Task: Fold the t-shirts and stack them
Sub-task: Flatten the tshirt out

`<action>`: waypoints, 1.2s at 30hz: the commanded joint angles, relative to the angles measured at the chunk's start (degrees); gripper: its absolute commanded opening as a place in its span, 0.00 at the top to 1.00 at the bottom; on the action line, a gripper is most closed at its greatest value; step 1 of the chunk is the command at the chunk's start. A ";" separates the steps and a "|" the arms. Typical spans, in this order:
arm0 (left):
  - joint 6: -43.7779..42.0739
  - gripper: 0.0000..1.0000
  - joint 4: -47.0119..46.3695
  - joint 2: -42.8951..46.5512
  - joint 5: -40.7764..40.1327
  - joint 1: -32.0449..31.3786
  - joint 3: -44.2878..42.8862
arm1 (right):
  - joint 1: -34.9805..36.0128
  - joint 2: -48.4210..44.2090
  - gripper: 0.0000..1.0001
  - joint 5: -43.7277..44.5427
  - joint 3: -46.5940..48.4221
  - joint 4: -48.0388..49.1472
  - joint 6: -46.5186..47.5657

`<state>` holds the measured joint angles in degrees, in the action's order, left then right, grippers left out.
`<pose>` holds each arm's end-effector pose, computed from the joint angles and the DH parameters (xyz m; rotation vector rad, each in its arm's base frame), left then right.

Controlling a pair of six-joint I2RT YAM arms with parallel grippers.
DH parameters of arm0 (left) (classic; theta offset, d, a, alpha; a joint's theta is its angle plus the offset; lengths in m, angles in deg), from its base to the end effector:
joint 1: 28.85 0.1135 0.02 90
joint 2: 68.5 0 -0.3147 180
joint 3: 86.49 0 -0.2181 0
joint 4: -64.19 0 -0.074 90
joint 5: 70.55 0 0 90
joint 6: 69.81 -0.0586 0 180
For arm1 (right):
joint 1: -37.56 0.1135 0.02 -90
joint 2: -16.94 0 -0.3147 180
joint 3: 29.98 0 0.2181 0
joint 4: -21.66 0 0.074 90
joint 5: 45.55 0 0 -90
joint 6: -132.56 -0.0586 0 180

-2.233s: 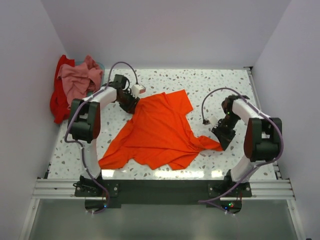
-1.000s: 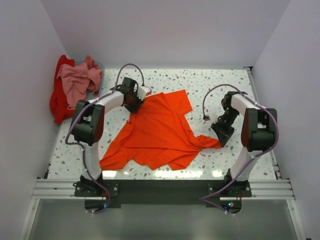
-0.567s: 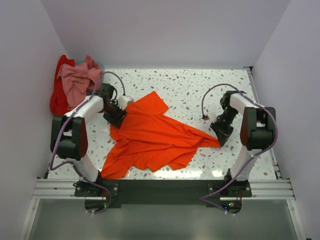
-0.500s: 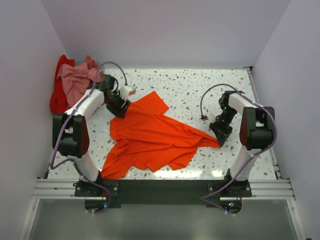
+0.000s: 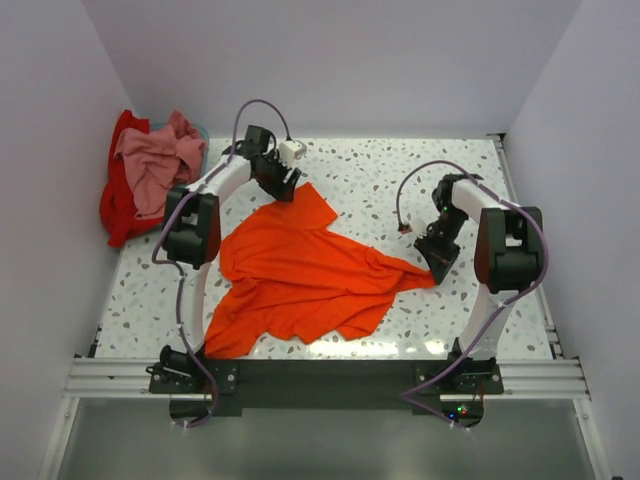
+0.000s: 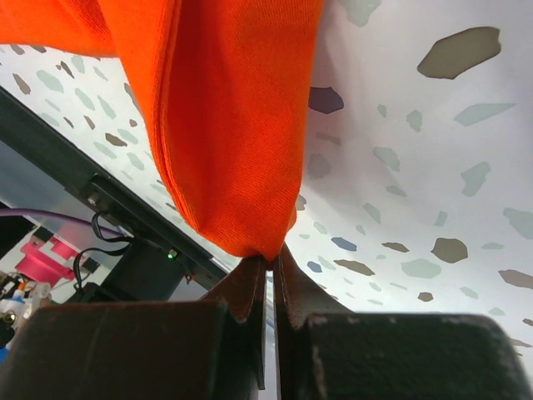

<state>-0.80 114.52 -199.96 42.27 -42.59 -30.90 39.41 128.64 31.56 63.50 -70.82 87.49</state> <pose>0.4937 -0.1441 0.2148 0.8920 2.3550 -0.4598 0.2966 0.0227 0.2150 1.0765 -2.6368 -0.4901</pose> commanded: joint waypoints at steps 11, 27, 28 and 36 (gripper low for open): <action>1.57 0.23 -10.72 -5.47 -1.38 -4.10 -6.07 | -0.62 1.33 0.96 0.85 1.23 -1.98 -2.82; -1.07 0.79 -5.89 -10.49 -7.27 -3.76 -9.33 | -1.23 -6.23 0.29 1.11 1.59 3.82 -4.06; -0.89 0.82 -5.63 -10.48 -7.27 -2.88 -9.42 | -1.23 -6.06 0.30 0.76 1.59 4.09 -4.14; -0.54 0.91 -4.13 -10.40 -5.08 -1.64 -10.03 | -1.23 -7.99 0.43 -2.49 -3.42 7.34 -3.62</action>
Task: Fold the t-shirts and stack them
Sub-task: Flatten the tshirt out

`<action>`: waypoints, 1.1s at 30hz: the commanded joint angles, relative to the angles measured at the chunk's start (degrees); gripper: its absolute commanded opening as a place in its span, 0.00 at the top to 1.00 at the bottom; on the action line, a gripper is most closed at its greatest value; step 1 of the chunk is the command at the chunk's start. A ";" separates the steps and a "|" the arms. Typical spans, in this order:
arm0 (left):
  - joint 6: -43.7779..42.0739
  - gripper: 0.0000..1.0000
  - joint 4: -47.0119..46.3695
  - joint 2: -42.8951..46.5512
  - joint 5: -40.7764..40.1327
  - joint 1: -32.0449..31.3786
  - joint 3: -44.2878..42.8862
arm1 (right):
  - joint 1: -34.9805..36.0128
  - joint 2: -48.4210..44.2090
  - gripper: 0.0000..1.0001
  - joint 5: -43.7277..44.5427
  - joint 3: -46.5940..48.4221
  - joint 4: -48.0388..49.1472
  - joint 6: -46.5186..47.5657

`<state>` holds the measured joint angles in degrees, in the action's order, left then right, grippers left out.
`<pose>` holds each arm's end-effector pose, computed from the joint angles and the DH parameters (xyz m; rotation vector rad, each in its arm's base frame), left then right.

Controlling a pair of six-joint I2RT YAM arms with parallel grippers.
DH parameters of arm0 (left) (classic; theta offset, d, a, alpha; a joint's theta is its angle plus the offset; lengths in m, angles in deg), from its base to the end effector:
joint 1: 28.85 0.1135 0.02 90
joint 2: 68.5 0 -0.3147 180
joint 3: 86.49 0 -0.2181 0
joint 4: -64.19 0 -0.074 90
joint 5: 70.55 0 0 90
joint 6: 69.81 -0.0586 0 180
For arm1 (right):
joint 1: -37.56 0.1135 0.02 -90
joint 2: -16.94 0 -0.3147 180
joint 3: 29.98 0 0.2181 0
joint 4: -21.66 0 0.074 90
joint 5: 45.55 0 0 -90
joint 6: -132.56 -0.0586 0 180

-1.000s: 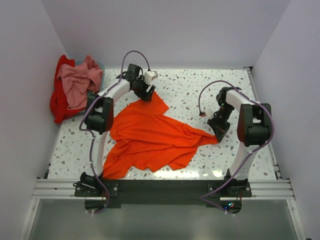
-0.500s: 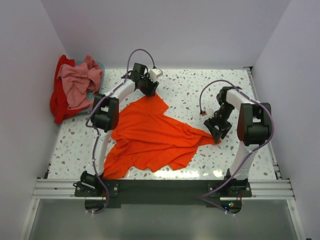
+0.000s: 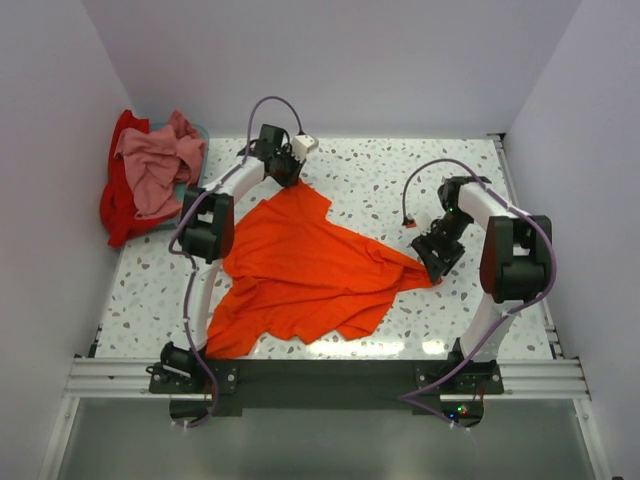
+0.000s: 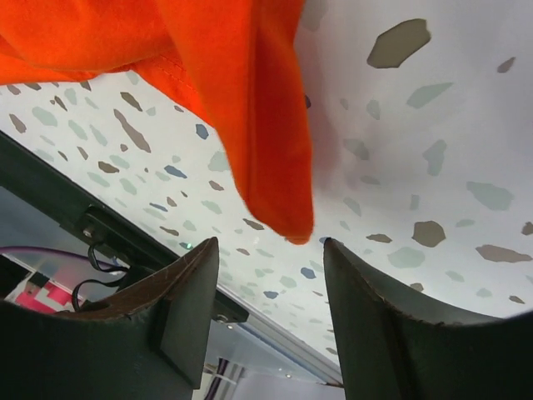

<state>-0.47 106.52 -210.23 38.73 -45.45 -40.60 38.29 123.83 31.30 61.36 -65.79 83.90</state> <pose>0.5373 -0.1804 0.1805 0.9103 2.2337 -0.3776 0.2919 0.0171 0.2285 1.0321 -2.7926 -0.4395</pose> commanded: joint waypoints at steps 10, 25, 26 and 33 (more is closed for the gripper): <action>-0.34 0.90 3.86 0.40 -1.01 1.57 1.78 | -0.03 -2.30 0.54 -1.18 -4.45 11.00 -3.01; 3.70 0.49 0.44 0.67 5.23 1.66 2.13 | -0.03 -0.81 1.00 0.31 -3.66 10.93 -2.58; 4.05 0.47 0.96 0.06 5.41 1.66 1.78 | 0.06 -0.89 1.00 0.40 -3.31 10.84 -2.50; 3.96 0.49 4.56 -2.84 3.39 1.40 -0.49 | -0.03 -0.81 1.00 0.58 -2.25 9.87 -2.14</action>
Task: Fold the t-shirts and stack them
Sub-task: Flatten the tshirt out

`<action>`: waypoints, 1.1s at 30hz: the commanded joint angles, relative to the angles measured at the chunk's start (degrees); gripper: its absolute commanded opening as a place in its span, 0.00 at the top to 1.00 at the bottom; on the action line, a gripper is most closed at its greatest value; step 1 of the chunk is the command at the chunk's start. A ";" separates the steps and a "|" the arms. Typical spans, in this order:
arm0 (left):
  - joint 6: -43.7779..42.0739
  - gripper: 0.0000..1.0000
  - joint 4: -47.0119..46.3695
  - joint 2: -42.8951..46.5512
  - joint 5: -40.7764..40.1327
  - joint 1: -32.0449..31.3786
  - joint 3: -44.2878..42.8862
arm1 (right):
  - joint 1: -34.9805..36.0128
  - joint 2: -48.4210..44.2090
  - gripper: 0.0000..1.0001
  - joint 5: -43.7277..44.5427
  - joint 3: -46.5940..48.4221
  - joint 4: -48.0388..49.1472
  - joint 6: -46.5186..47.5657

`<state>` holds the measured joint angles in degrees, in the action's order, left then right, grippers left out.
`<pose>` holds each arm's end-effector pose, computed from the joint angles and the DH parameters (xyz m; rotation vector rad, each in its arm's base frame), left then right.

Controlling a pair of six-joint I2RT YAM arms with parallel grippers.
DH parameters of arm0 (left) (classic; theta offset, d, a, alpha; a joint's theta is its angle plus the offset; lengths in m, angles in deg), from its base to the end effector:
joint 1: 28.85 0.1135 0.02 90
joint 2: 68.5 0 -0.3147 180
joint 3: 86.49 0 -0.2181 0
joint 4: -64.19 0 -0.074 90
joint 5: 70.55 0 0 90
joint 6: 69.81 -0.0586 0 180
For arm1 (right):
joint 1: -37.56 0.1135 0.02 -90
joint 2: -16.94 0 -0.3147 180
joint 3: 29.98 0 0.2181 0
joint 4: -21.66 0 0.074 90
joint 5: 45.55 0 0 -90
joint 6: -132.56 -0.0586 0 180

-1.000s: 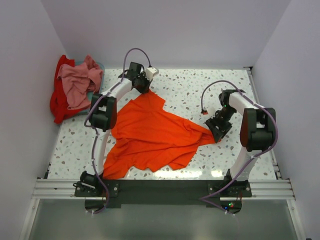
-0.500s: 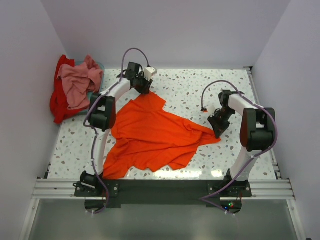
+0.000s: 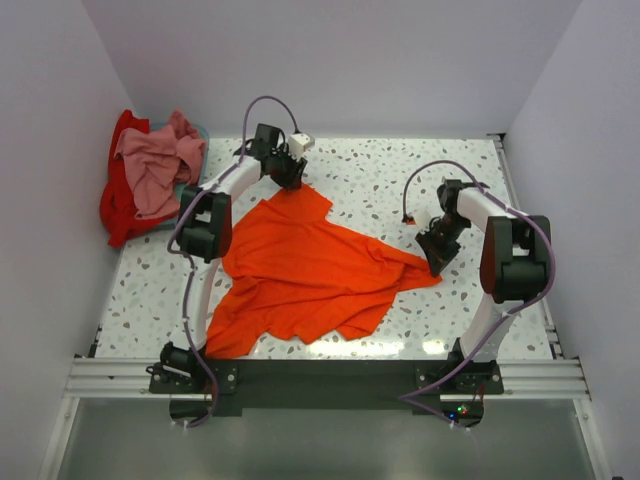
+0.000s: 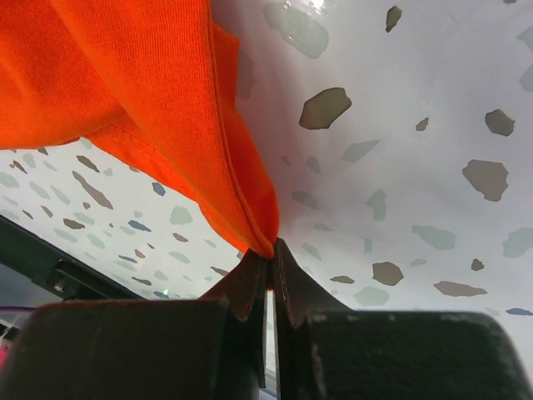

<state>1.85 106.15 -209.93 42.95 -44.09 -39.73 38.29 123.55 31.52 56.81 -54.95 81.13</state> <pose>0.5378 -0.1707 0.1806 0.8655 2.2428 -0.4749 0.3003 0.0169 0.2108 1.0189 -2.9118 -0.3869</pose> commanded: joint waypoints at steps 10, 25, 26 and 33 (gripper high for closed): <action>2.77 1.00 7.06 2.71 -1.63 2.84 -2.87 | -0.03 -0.35 1.00 0.71 13.87 -3.96 1.07; 15.87 1.00 -12.36 36.45 -2.67 15.24 0.11 | -0.12 -2.71 1.00 14.94 55.04 13.33 -3.59; 16.58 1.00 -14.72 38.05 -2.42 15.25 1.68 | -0.12 -5.24 1.00 16.08 54.68 15.44 -3.50; 17.91 1.00 -23.00 55.09 -5.04 16.83 13.72 | -0.12 -16.14 1.00 21.88 51.96 29.42 -1.66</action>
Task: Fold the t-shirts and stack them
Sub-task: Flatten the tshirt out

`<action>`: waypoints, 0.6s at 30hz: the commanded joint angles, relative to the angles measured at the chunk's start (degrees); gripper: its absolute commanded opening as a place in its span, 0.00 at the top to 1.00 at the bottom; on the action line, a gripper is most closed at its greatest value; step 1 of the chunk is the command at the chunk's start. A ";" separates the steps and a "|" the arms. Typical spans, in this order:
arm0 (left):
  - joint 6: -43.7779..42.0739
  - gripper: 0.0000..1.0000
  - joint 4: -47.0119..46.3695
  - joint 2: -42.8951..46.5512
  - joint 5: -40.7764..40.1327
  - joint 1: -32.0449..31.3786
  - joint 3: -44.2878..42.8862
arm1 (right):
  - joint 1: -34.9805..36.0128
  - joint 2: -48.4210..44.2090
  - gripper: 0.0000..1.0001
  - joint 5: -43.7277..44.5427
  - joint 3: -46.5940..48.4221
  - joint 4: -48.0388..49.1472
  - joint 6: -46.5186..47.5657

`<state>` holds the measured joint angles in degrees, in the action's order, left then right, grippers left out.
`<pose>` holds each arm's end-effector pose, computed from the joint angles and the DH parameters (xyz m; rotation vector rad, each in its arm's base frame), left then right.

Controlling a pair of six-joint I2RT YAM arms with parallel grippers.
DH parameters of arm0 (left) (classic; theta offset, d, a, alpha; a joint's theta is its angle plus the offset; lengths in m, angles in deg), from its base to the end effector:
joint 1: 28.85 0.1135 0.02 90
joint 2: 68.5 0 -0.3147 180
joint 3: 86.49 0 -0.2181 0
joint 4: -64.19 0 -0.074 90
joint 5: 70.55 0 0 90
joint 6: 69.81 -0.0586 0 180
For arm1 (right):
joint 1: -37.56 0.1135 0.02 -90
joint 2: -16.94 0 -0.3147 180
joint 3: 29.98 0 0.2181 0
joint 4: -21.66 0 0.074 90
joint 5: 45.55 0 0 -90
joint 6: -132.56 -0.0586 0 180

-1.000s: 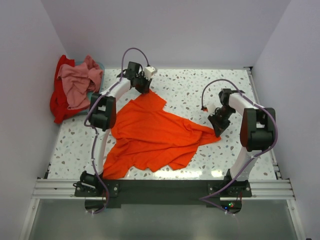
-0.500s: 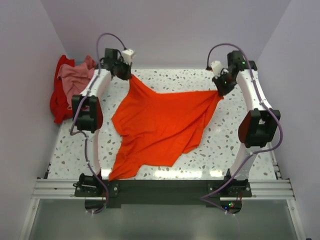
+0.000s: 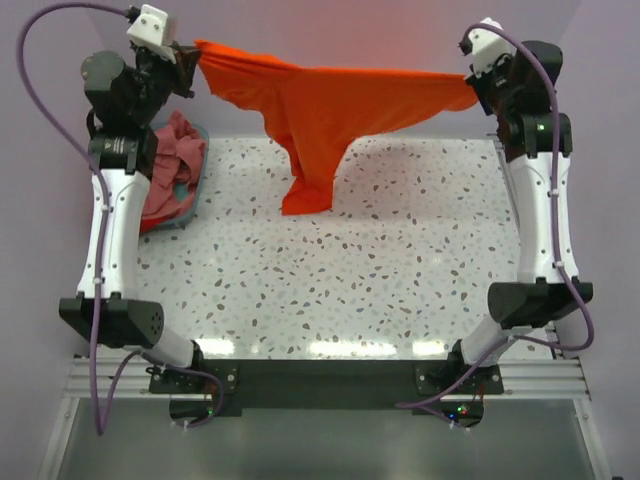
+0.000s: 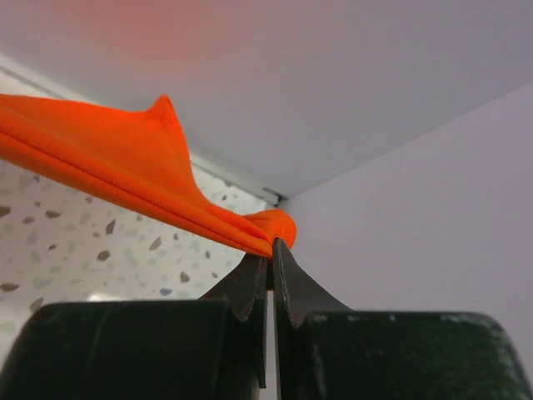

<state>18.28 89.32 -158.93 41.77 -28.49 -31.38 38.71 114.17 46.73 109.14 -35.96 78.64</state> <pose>0.3288 -0.0202 0.5724 0.3411 1.3831 -0.2413 0.3495 0.0047 0.5354 -0.5702 1.7813 -0.4605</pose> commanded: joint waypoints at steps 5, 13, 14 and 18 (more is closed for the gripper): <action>1.47 1.00 -8.12 20.53 -10.45 1.22 16.80 | -0.53 -17.85 1.00 7.65 -5.72 14.22 2.16; -0.64 1.00 -2.86 41.55 -14.07 1.22 21.75 | -0.53 -34.45 1.00 8.09 -16.45 16.51 6.46; -1.51 1.00 -2.06 42.52 -13.46 1.22 21.13 | -0.45 -35.78 1.00 7.91 -16.98 17.29 7.86; -4.40 1.00 3.39 43.85 -11.87 1.22 14.46 | -0.53 -38.08 1.00 7.91 -15.23 17.74 11.12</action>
<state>18.33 88.93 -113.86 34.73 -28.49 -13.10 39.12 77.03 49.31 92.59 -23.41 85.22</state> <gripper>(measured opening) 0.018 0.015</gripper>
